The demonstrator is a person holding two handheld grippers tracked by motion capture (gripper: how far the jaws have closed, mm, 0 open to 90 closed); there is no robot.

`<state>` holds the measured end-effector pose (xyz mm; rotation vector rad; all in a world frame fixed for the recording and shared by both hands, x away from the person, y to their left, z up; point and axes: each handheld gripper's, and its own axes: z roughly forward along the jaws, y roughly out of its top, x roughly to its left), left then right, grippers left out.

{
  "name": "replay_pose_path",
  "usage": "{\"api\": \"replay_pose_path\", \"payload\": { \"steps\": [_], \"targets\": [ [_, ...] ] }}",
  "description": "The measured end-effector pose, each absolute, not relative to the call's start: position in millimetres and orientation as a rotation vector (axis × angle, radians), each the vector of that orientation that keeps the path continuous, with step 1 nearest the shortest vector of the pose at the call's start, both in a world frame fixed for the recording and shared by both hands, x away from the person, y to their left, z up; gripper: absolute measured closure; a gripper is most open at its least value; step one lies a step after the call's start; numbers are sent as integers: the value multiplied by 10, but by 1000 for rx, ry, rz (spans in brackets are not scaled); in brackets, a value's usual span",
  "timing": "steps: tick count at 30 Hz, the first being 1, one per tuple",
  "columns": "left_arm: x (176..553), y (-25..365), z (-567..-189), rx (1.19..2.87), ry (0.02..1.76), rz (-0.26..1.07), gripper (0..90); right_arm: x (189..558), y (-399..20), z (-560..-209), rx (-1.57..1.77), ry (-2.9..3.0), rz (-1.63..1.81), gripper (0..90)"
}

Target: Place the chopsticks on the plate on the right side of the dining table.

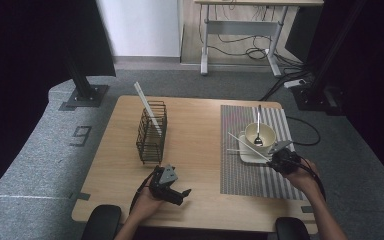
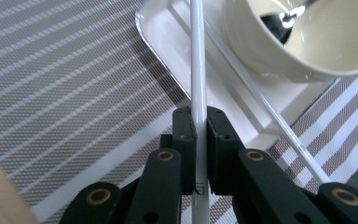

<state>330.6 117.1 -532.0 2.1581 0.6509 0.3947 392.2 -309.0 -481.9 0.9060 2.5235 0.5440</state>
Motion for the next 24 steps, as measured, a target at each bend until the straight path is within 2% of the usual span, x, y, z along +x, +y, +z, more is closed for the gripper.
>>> {"api": "replay_pose_path", "payload": {
  "steps": [14, 24],
  "targets": [
    [3320, 1112, -5470, 2259, 636, 382, 0, 4174, -3165, -5004, 925, 2570, 501, 830],
    [3324, 1110, -5476, 2271, 630, 373, 0, 4293, -3219, -5032, 936, 2609, 504, 828]
  ]
}}
